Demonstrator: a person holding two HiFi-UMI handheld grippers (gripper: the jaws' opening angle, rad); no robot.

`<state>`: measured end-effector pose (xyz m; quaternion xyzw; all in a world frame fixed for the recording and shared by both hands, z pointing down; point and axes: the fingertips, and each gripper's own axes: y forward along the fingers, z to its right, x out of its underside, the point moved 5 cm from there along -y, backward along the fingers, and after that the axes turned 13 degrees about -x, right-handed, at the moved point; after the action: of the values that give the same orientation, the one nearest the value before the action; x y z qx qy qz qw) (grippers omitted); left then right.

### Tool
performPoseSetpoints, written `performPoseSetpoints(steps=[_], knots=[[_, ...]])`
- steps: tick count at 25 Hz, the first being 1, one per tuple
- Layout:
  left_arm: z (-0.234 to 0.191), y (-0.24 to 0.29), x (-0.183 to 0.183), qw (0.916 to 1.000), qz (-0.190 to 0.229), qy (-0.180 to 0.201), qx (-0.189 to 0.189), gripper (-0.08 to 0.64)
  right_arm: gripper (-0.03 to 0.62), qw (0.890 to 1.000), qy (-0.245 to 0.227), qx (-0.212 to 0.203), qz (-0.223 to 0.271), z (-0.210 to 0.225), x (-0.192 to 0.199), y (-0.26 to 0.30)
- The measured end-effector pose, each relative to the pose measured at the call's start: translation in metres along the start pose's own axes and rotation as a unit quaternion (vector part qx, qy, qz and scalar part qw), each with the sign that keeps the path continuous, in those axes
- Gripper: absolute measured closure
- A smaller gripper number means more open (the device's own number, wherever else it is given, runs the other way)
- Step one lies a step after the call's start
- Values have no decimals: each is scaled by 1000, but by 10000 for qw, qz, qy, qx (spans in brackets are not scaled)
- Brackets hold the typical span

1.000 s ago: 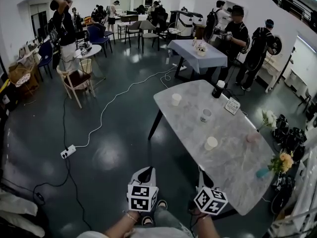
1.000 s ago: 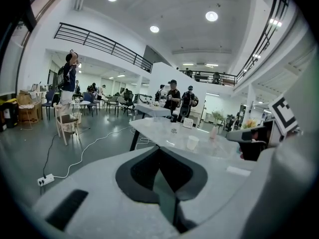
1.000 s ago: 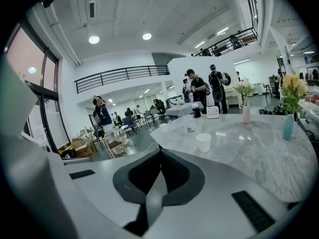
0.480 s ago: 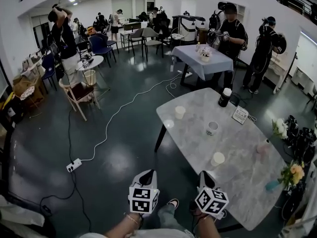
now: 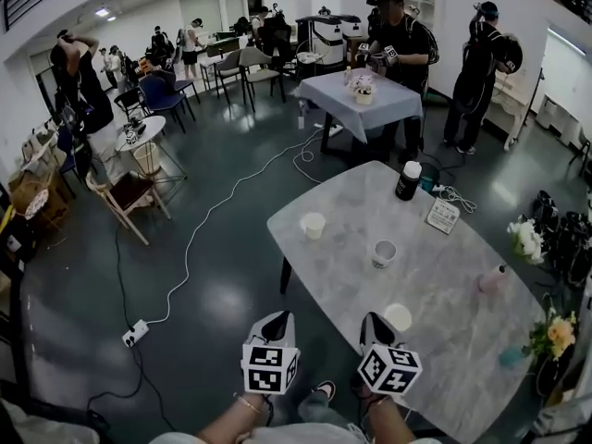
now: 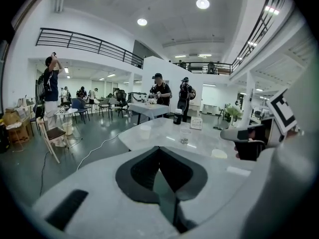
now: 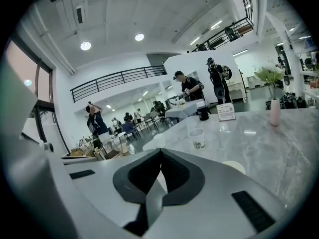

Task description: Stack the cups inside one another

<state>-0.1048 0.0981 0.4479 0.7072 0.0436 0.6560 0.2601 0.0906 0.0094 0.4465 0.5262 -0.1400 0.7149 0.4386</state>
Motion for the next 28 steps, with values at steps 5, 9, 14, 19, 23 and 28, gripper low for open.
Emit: performPoseSetpoints(steps=[5,9,14,19,23,28], knots=[[17,47,-27,9998,8,125,173,563,586,9999,98,81,68,28,-24,29],[22,77,-46,9996,66,142,229,563,586,9999,97,61,99,45,-42,48],[30,95,-53,9991,-2,160,386,563,586,9997,141,173,127,60,-53,58],[37,113,-55,9983,-93,196,540,563,586,9989,232,338,209,72,-56,61],[51,127,-60,9948,-161,385,928,563,586,9968,11,768,221,80,-60,53],[72,158,-76,9832,-80,699,1682,563,586,9882,-150,1439,509,85,-76,50]])
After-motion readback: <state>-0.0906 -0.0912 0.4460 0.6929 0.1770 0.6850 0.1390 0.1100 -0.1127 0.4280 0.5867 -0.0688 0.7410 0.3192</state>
